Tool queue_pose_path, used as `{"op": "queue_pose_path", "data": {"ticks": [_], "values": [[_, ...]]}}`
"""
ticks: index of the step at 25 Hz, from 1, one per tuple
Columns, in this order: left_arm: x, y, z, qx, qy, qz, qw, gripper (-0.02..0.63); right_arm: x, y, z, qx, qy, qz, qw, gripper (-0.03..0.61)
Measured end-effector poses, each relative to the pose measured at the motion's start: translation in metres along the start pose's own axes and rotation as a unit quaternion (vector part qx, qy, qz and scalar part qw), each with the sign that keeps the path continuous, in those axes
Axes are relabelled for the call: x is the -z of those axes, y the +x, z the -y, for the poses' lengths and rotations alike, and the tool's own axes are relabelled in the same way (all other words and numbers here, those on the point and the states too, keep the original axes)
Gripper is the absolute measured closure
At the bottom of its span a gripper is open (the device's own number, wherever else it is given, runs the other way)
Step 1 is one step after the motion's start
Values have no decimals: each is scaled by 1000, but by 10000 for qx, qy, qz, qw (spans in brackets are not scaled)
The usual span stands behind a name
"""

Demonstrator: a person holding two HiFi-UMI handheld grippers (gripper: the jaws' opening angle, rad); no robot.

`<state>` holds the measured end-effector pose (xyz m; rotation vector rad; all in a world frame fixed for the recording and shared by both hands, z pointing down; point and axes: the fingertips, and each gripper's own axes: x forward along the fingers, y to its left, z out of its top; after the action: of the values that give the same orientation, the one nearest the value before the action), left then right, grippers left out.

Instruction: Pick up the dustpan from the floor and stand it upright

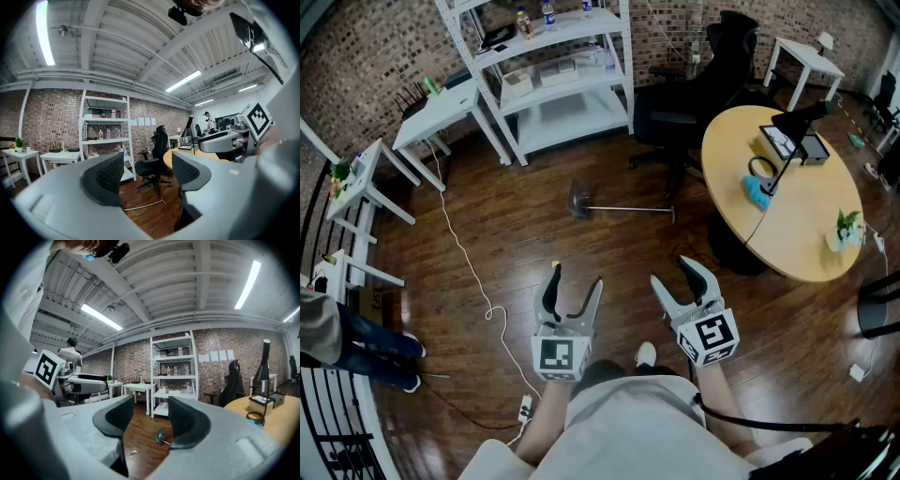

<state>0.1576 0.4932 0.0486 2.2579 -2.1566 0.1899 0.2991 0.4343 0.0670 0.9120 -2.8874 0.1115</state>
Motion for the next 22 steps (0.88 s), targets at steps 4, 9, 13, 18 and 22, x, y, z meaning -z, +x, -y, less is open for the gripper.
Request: {"op": "queue_pose_path", "data": {"ticks": [4, 9, 13, 18, 22], "values": [[13, 60, -26, 7, -137, -160, 9998, 285, 24, 54, 40, 44, 240, -410, 9989, 362], [47, 148, -64, 255, -321, -381, 9984, 291, 67, 135, 78, 35, 305, -940, 9951, 362], [79, 243, -100, 794, -348, -463, 9952, 295, 113, 220, 124, 282, 600, -1397, 9880, 362], [130, 357, -141, 1593, -447, -584, 9845, 311, 183, 324, 171, 721, 1237, -1924, 9708, 362], [212, 434, -148, 1930, -494, -1007, 9748, 318, 259, 382, 216, 1132, 1483, -2279, 9556, 362]]}}
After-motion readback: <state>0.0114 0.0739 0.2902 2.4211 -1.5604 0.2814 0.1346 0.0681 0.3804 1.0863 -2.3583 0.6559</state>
